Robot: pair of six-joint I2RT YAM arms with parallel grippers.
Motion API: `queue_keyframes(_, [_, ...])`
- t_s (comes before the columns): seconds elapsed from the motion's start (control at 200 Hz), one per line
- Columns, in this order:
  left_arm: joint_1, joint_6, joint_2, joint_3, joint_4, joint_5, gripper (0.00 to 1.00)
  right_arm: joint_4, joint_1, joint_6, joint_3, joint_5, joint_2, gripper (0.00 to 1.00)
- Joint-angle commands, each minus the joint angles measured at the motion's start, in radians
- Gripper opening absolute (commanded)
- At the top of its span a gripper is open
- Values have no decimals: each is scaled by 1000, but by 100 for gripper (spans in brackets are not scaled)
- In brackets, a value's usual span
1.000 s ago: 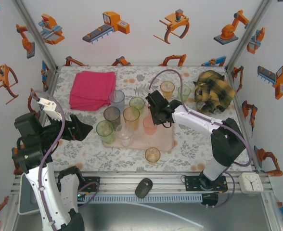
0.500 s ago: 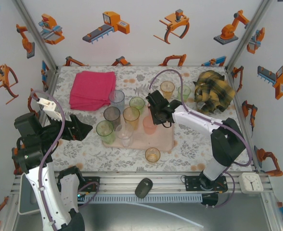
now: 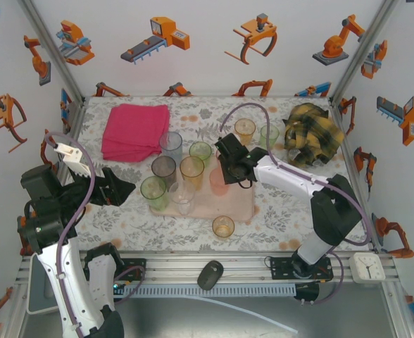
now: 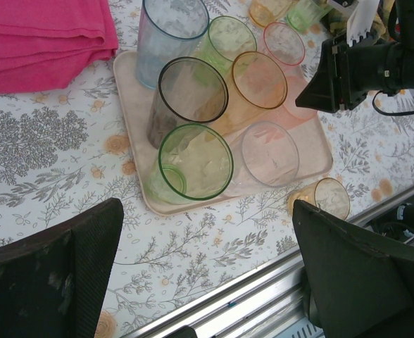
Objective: Place the glasses into the tray
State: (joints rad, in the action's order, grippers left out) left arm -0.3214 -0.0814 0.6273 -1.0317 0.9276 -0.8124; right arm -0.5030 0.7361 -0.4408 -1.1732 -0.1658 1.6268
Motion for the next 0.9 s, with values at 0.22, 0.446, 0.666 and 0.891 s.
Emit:
queue_keyframes(0.22, [-4,11,-1,-6,-13,-27,97,-54,-4,16,-58,2,-56,39])
queue_keyframes(0.446, [-4,4,1,-14,-2,-28,97,-164,-4,59,-120,38,-161,41])
queue_keyframes(0.666, [-4,-2,11,-23,2,-27,97,-243,-114,24,-210,148,-269,52])
queue_keyframes(0.891, [-4,-1,14,-37,7,-27,97,-234,-231,51,-245,126,-262,52])
